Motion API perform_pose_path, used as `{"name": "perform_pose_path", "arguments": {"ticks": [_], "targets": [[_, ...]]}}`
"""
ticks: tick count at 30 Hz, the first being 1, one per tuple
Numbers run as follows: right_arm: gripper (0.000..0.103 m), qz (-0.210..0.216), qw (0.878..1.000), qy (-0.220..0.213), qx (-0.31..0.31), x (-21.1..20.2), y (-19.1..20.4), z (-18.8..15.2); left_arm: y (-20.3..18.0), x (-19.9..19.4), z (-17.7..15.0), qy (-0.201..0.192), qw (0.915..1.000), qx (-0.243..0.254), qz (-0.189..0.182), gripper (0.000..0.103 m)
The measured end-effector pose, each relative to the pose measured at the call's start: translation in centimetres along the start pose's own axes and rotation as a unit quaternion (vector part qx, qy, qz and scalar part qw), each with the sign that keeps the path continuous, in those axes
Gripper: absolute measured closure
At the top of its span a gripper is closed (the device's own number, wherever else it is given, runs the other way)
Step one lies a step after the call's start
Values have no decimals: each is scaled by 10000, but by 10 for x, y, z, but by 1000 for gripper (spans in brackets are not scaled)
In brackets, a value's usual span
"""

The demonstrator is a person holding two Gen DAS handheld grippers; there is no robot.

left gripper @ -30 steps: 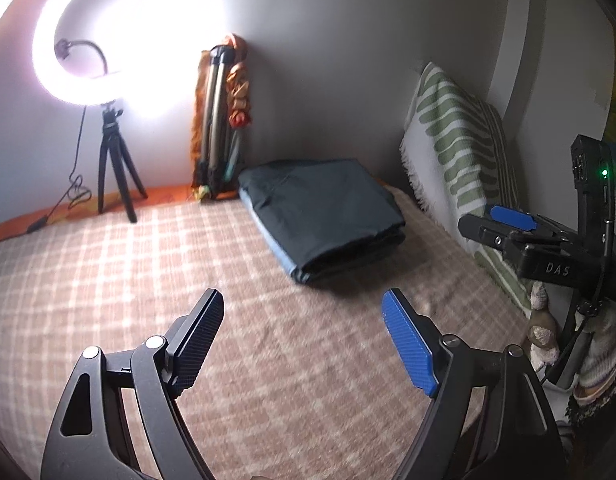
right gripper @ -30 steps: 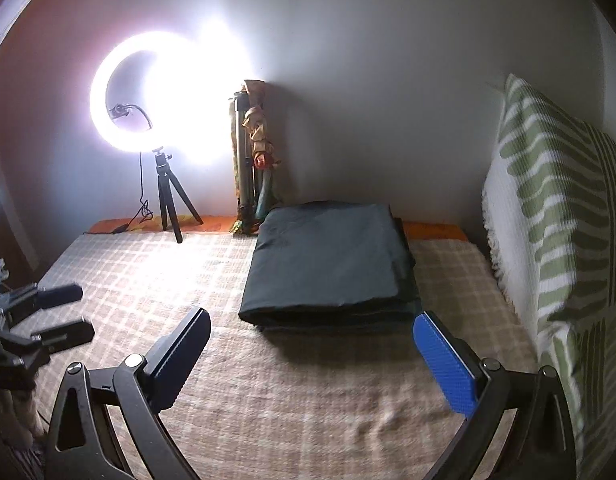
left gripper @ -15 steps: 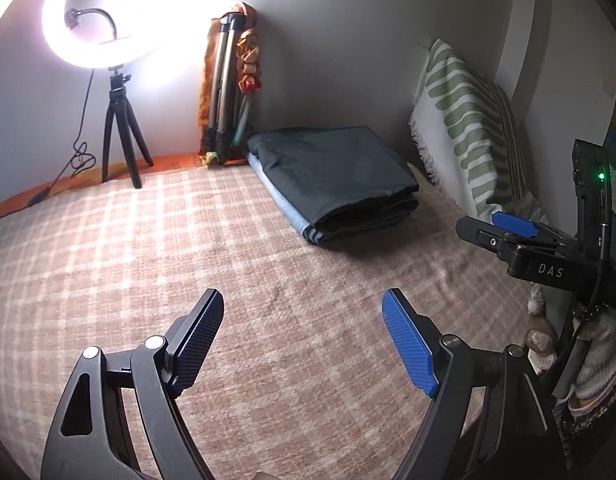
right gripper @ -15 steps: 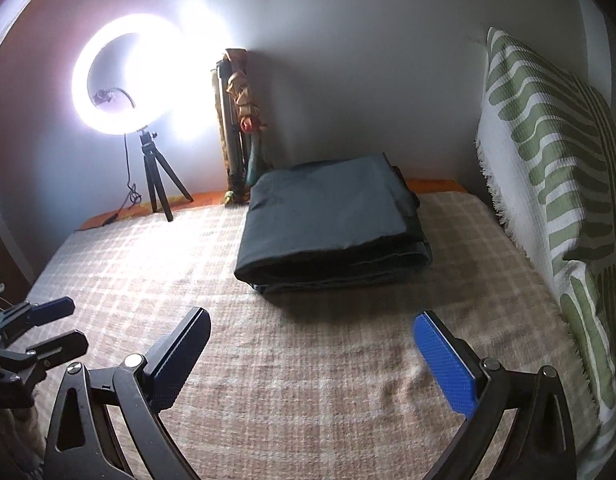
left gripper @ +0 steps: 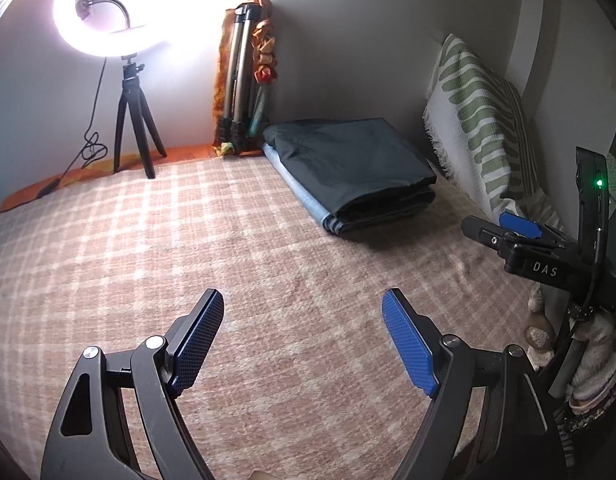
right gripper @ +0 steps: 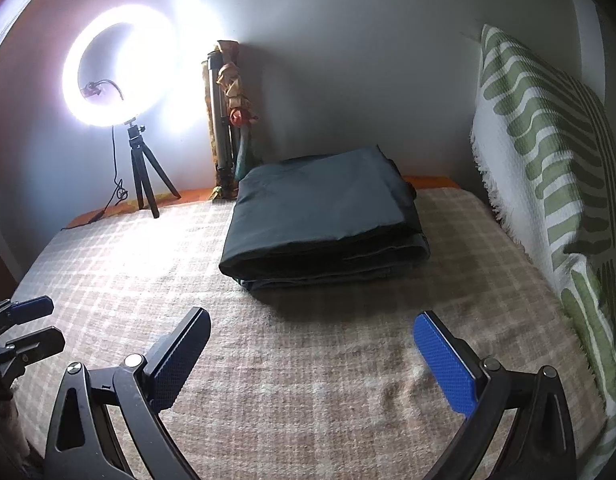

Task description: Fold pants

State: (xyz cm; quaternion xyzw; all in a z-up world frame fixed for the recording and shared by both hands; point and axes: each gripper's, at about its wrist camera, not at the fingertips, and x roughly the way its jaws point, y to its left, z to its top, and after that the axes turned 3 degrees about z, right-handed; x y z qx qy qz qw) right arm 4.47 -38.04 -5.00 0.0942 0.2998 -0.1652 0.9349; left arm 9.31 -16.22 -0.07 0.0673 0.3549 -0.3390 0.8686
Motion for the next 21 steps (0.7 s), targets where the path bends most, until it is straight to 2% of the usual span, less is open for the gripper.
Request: {"name": "perform_pose_path", "arguments": {"ticks": [21], "targets": [[0, 4, 10000, -49, -39, -1, 1, -1, -3, -4, -1, -9, 10000, 28, 7, 21]]}}
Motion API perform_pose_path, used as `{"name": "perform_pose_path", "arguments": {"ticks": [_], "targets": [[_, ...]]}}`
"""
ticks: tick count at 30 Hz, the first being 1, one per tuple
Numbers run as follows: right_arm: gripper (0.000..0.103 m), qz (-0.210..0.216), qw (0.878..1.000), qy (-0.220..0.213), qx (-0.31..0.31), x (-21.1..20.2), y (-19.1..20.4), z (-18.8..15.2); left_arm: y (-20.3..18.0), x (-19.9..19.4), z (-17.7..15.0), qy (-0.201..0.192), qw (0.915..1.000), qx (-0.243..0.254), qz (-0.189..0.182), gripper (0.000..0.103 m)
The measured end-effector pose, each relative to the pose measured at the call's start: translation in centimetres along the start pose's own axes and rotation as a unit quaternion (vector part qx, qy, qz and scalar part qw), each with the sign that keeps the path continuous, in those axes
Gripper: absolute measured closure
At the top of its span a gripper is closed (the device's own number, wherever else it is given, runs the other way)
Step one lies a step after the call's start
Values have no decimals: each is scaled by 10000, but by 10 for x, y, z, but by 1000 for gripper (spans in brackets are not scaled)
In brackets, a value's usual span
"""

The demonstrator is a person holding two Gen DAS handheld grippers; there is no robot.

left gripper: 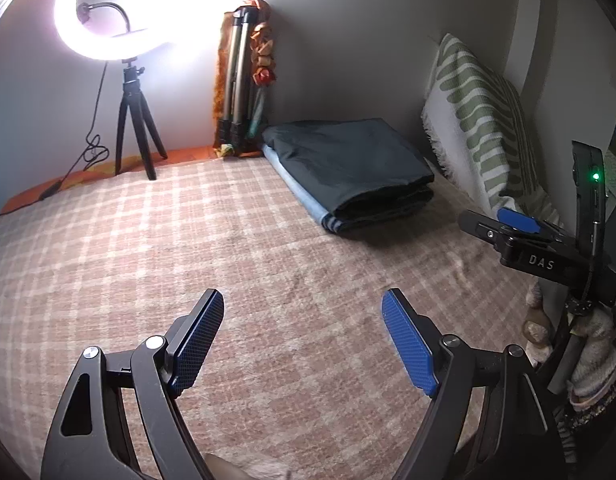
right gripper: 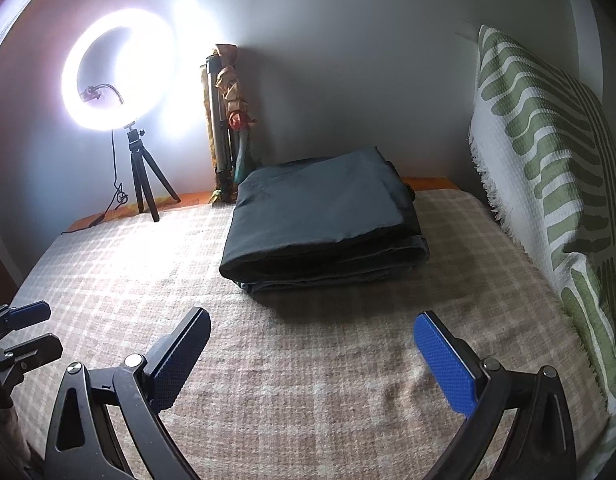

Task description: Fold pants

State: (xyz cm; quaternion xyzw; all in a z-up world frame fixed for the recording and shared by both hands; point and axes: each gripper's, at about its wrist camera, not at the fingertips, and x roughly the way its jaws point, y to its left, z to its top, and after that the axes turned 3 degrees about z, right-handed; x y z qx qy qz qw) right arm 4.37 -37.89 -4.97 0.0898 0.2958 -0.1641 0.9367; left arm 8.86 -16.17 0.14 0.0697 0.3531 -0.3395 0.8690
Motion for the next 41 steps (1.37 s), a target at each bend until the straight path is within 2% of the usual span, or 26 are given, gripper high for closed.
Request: {"name": "perform_pose_path", "arguments": {"ticks": [41], "targets": [[0, 34, 9999, 105, -71, 3, 8, -3, -2, 1, -2, 46, 9996, -25, 274, 21]]}}
